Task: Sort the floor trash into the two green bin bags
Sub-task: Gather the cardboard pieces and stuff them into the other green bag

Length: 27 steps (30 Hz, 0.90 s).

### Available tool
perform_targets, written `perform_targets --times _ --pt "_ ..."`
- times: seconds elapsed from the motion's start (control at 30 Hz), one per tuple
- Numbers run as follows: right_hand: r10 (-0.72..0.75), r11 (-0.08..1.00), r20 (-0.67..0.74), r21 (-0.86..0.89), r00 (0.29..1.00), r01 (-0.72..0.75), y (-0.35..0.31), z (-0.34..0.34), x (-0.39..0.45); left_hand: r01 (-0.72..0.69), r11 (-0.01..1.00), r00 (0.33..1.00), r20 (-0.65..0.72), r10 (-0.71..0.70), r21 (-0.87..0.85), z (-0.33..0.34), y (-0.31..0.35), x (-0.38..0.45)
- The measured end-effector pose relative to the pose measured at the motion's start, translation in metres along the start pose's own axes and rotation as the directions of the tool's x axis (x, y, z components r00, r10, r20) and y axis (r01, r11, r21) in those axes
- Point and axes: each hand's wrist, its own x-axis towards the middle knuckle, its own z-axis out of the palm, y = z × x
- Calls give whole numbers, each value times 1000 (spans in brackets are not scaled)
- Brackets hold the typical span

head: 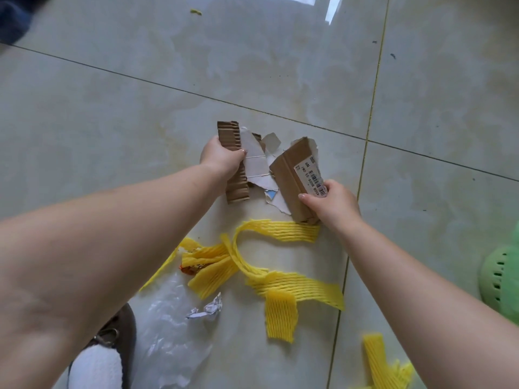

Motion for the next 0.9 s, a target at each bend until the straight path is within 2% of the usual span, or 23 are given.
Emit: perform_targets --times 0.17,0.27,0.33,0.53,0.67,0.77,0.83,0.9 --pt "64 957 14 284 998 -65 2 -5 -2 27 996 1000 8 -26 -82 -6 4 -2" --pt "105 901 100 412 989 -138 3 -6 -1 9 994 1000 13 -7 -105 -7 11 -6" --pt "118 868 127 468 985 -164 2 -8 -2 -5 992 1000 13 7 -128 -7 14 -9" --pt "141 773 74 615 987 -157 -2 -30 -10 -54 986 998 14 57 -156 -14 27 -24" --pt "105 756 135 633 985 -167 -9 -34 -24 -67 979 998 -1 68 -190 -19 30 -38" --pt "60 803 164 577 985 -145 -17 -24 -27 -59 981 998 -1 60 -185 -23 23 -44" --pt "26 862 171 494 985 -109 -20 -11 -22 -52 981 999 -9 52 -186 -28 13 -40" --pt "-37 950 163 310 986 -15 -21 3 -14 -49 986 999 -31 44 -161 -33 4 -34"
